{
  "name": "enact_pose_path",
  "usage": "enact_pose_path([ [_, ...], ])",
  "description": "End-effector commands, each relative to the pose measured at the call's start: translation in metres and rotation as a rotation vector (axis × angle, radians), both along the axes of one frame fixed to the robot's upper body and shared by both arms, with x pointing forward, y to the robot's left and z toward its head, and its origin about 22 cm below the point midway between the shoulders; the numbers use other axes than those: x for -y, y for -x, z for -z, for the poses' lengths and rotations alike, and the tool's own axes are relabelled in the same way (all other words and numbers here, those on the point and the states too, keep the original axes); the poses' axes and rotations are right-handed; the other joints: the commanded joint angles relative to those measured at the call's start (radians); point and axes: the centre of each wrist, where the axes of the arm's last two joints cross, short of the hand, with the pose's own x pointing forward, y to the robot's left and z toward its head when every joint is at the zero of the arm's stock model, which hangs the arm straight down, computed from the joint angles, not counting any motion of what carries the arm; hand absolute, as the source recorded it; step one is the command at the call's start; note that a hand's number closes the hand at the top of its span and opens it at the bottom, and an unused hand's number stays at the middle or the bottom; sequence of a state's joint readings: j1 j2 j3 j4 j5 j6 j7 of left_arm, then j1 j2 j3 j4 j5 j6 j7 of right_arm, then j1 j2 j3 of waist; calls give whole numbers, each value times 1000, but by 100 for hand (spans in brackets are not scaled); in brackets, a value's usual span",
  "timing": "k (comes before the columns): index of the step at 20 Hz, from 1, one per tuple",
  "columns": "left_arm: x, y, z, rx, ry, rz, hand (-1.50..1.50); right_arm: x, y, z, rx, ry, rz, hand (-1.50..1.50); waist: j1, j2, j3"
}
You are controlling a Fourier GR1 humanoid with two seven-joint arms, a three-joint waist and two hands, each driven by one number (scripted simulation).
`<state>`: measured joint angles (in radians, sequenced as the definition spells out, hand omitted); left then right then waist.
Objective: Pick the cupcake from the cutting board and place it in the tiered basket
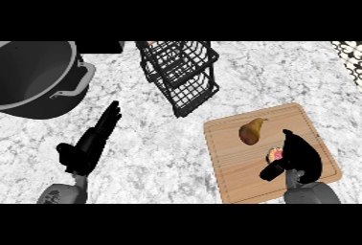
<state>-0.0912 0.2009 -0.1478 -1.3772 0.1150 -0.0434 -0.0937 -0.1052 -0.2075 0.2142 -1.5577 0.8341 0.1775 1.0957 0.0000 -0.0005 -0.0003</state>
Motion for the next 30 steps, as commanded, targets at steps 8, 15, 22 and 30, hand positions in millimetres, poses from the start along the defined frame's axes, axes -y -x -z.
enact_pose_path([
  [8, 1, -1, -16, 13, -1, 4, 0, 2, -9, 11, 122, 34, -18, 150, 2, 0, 0],
  [15, 10, -1, 5, -2, 5, -12, 0, -49, 35, 10, 136, 65, 104, 150, -9, -3, 0],
  [22, 0, -10, -9, 13, 1, -27, 0, -97, 97, -1, 183, 178, 195, 150, -20, -6, -2],
  [30, -4, -9, -8, 3, -14, -26, 0, -100, 105, -82, 709, -21, 171, 150, -17, -8, 0],
])
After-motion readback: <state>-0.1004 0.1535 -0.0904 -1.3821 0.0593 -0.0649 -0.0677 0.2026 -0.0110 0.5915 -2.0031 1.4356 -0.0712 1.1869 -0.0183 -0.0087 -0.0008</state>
